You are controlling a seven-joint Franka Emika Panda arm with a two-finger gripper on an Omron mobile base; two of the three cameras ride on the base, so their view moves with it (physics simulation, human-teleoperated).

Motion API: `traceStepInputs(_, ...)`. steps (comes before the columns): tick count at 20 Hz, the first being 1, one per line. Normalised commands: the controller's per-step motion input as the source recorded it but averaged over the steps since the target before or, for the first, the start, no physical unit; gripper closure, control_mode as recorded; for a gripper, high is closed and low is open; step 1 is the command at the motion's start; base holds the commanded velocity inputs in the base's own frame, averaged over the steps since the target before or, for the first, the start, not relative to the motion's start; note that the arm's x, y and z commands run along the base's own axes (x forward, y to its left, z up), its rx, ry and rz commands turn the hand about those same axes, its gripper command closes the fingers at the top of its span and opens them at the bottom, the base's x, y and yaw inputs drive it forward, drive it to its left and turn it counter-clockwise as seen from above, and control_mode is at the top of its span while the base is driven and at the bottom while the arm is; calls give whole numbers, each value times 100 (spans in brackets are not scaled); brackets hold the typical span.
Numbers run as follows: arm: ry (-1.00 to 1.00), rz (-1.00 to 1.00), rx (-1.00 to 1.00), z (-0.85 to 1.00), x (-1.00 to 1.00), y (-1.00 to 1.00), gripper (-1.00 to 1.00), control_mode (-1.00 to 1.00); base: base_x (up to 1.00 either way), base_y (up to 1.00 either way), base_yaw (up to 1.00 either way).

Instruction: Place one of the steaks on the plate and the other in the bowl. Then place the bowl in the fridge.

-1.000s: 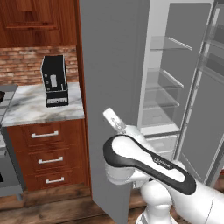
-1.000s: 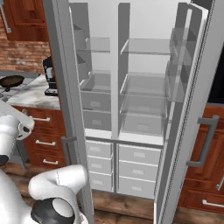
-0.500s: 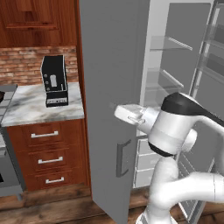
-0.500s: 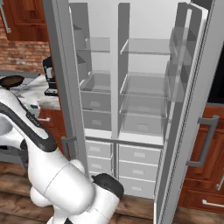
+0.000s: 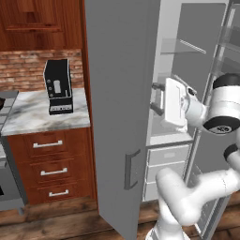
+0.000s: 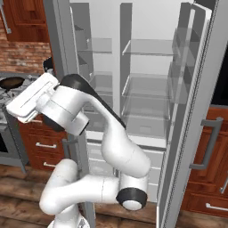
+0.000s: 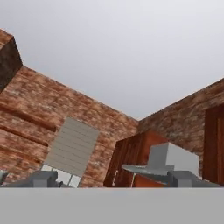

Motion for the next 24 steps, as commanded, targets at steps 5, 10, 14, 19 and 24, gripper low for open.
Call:
traceStepInputs(5,-69,-42,-10,73,-5,99,-100,-100,0,0,0)
traceStepInputs(10,-81,-58,5,46,-14,63,-100,-100,0,0,0)
traceStepInputs(14,-93,-57,18,37,0,71,-100,-100,0,0,0)
traceStepInputs(19,-94,-57,7,39,22,61,-100,-100,0,0,0)
traceStepInputs(24,-94,-39,-31,15,41,80,-100,-100,0,0,0)
